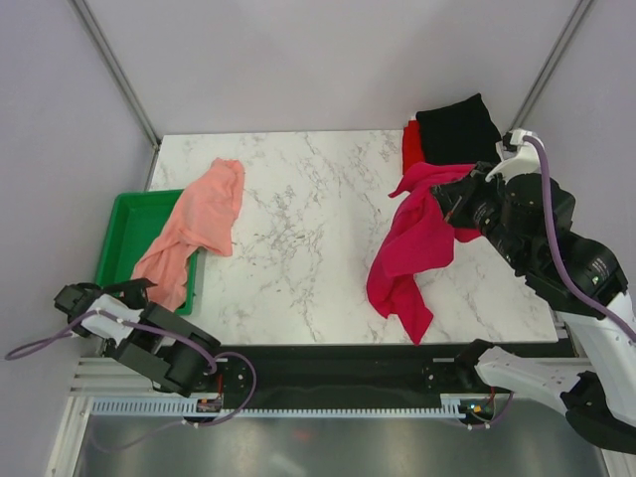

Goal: Fold and stack the t-shirts

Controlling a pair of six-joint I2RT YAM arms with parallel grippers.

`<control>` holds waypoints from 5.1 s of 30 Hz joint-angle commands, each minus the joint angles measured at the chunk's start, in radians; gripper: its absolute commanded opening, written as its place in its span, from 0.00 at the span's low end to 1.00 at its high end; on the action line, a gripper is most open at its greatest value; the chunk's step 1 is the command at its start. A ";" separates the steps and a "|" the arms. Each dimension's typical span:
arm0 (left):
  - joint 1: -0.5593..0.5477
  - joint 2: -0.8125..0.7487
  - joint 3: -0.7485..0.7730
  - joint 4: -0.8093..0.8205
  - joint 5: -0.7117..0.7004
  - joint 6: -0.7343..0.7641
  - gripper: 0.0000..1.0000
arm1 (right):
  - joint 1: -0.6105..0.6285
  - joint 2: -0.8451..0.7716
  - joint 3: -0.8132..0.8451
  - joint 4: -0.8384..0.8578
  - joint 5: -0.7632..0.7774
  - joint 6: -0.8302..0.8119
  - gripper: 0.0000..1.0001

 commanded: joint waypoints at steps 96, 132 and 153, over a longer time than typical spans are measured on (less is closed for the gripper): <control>-1.211 -0.016 0.260 -0.060 -0.309 0.163 0.84 | -0.405 -0.090 -1.057 0.173 -0.512 0.164 0.84; -1.211 0.232 0.409 0.086 -0.378 0.199 0.72 | -0.049 -0.154 -1.129 0.297 -0.136 0.408 0.00; -1.247 0.483 0.459 0.216 -0.432 0.137 0.54 | -0.043 -0.076 -1.298 0.555 -0.229 0.415 0.00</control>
